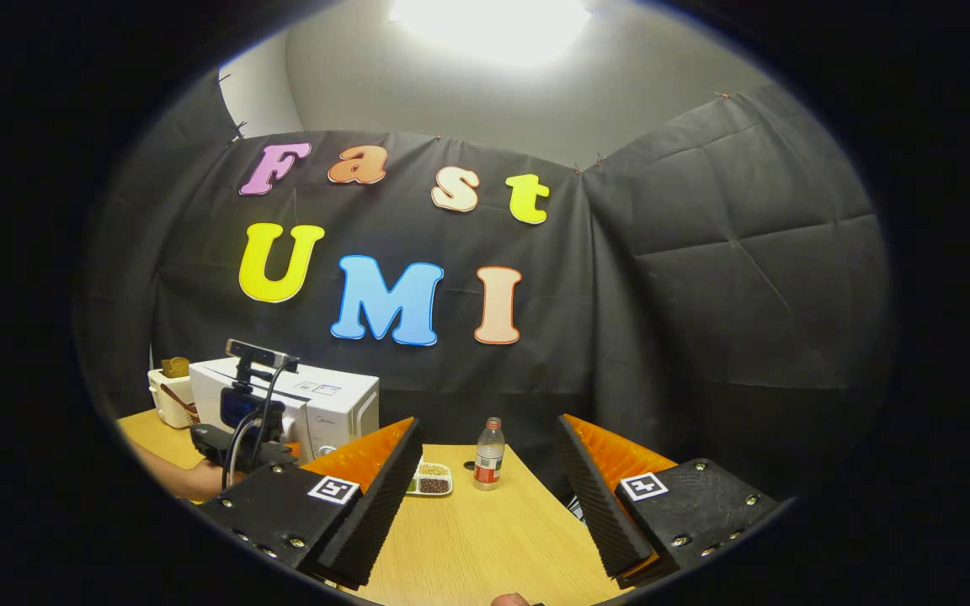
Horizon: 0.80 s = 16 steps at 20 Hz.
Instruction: Open the microwave oven with the left hand, put the food in, and close the microwave oven.
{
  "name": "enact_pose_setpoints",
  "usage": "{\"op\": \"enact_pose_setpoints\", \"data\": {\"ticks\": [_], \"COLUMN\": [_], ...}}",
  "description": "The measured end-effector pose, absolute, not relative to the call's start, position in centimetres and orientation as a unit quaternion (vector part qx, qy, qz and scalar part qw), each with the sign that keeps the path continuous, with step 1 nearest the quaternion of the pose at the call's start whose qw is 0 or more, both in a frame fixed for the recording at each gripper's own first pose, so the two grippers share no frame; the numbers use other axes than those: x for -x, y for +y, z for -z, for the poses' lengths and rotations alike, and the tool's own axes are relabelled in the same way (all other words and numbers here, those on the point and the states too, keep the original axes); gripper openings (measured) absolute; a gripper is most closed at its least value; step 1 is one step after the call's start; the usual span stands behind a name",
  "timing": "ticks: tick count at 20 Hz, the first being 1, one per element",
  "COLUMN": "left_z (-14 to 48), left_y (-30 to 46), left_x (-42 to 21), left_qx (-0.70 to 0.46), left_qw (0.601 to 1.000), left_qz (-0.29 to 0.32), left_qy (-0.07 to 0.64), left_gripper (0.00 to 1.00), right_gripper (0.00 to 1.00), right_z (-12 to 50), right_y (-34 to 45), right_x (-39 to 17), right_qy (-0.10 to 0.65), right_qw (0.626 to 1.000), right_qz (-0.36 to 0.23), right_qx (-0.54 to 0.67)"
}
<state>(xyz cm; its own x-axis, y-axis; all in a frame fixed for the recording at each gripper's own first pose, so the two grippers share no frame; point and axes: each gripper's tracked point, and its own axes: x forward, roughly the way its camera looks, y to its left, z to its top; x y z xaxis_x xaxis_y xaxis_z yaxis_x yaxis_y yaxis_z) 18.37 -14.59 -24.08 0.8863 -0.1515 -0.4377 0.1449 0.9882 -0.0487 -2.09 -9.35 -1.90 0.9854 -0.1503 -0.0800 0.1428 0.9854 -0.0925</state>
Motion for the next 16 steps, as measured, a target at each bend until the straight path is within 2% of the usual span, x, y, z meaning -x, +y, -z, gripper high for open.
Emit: {"op": "enact_pose_setpoints", "data": {"ticks": [10, 16], "left_z": [23.4, 22.8], "left_y": [-10.9, -6.9], "left_x": [-11.1, -6.5], "left_qx": [0.015, 0.013], "left_qw": [0.966, 0.965], "left_qz": [0.095, 0.085], "left_qy": [0.241, 0.247], "left_gripper": [0.07, 0.07], "right_gripper": [0.96, 0.97], "right_z": [2.7, 3.3], "right_y": [-3.7, 0.2], "right_x": [0.8, 0.6], "right_qy": [0.043, 0.046], "right_qw": [0.999, 0.997], "right_qz": [-0.006, -0.052], "right_qx": [0.026, 0.02]}}
